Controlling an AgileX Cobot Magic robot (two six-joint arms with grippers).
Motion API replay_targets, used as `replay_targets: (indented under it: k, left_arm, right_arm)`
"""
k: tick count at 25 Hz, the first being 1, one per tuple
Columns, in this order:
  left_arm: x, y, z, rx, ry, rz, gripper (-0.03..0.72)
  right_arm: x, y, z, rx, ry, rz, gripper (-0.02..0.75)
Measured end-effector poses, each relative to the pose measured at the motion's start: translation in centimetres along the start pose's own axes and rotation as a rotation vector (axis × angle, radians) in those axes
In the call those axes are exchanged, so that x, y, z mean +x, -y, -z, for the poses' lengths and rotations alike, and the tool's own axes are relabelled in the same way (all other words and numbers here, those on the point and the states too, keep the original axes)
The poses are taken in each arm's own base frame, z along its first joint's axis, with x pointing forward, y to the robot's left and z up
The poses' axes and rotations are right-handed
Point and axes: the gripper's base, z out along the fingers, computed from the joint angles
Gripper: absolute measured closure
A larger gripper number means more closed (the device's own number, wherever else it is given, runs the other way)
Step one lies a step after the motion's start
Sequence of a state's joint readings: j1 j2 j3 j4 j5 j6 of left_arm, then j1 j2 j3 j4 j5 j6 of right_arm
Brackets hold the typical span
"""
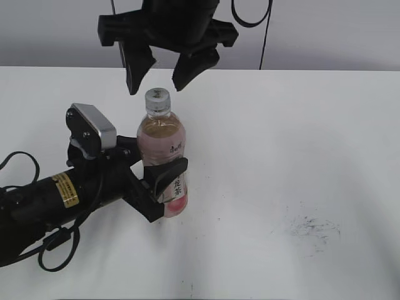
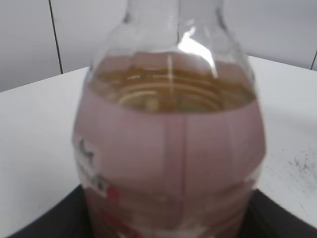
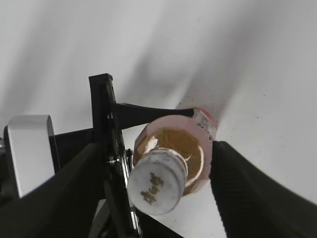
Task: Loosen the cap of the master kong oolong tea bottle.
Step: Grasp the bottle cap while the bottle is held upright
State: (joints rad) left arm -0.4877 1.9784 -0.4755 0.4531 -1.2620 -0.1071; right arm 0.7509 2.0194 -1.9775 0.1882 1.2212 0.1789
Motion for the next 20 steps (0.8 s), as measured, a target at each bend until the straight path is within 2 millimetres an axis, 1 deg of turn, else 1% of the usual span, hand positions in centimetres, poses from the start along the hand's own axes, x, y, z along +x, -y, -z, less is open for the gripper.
replay_targets:
  k: [4, 8, 13, 15, 16, 17, 20]
  left_arm:
    - [0.0, 0.0, 0.0, 0.0, 0.0, 0.0, 0.295]
    - [0.0, 0.0, 0.0, 0.0, 0.0, 0.0, 0.295]
    - [0.0, 0.0, 0.0, 0.0, 0.0, 0.0, 0.295]
    - [0.0, 0.0, 0.0, 0.0, 0.0, 0.0, 0.295]
    - [0.0, 0.0, 0.0, 0.0, 0.0, 0.0, 0.295]
    - [0.0, 0.0, 0.0, 0.0, 0.0, 0.0, 0.295]
    - [0.0, 0.0, 0.0, 0.0, 0.0, 0.0, 0.295]
  right_arm:
    - [0.13, -0.06, -0.24, -0.008, -0.01, -0.004, 0.257]
    - [0.49, -0.58, -0.63, -0.013, -0.026, 0.006, 0.328]
    - [0.7, -0.67, -0.9, 0.001, -0.035, 0.019, 0.368]
    - [0.69, -0.58, -0.9, 0.011, -0.034, 0.028, 0.409]
    - [0.69, -0.55, -0.9, 0.014, -0.034, 0.043, 0.447]
    - [0.69, -0.53, -0.9, 0.015, -0.034, 0.073, 0.46]
    - [0.68, -0.51, -0.9, 0.016, -0.035, 0.194, 0.46]
